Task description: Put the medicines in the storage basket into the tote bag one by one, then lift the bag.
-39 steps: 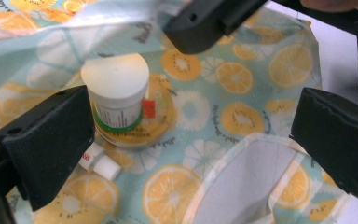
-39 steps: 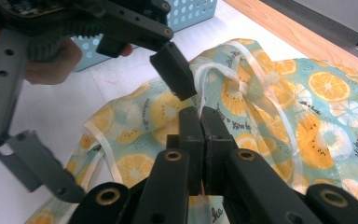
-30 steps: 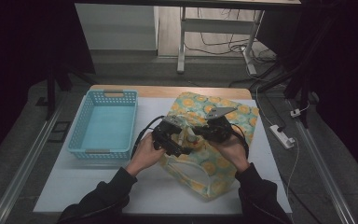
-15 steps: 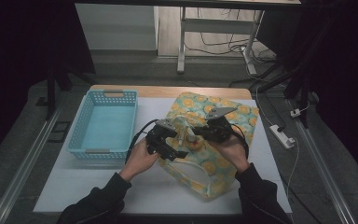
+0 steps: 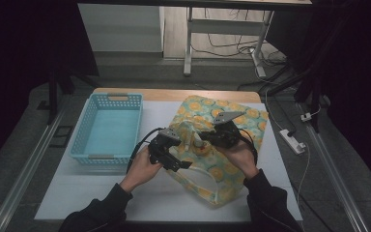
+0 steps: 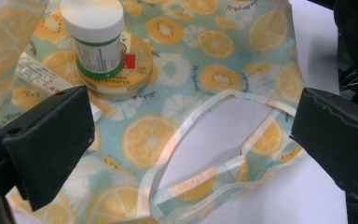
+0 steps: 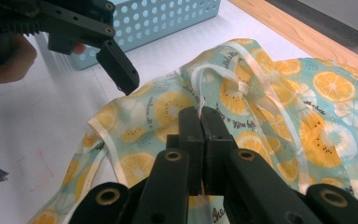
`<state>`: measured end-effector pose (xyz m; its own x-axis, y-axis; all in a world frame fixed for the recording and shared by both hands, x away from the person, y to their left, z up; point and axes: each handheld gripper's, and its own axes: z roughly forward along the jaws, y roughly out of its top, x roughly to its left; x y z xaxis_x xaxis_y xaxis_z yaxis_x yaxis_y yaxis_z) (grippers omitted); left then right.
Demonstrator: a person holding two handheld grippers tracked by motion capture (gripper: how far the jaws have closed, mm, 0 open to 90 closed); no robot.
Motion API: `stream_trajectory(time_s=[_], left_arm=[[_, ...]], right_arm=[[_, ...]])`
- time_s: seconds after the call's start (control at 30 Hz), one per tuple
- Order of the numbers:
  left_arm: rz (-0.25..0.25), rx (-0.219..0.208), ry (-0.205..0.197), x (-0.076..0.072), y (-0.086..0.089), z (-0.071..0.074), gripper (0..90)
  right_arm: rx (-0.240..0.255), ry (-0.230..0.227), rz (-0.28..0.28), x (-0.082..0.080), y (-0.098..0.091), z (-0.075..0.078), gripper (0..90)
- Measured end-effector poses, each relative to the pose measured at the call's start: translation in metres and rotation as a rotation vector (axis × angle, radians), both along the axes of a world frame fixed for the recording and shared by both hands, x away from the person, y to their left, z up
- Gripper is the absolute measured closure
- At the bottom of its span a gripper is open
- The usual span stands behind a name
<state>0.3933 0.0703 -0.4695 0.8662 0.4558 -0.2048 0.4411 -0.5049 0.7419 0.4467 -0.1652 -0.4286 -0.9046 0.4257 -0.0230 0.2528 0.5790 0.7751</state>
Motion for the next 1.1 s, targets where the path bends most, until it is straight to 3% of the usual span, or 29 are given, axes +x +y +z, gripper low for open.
stream_trajectory(time_s=[0.63, 1.1], left_arm=[[0.035, 0.064, 0.034, -0.005, 0.004, -0.015, 0.5], [0.02, 0.137, 0.012, -0.003, -0.009, -0.035, 1.2]], right_arm=[[-0.002, -0.002, 0.0, 0.0, -0.001, 0.0, 89.3], [-0.011, 0.005, 0.003, 0.0, 0.002, -0.003, 89.3]])
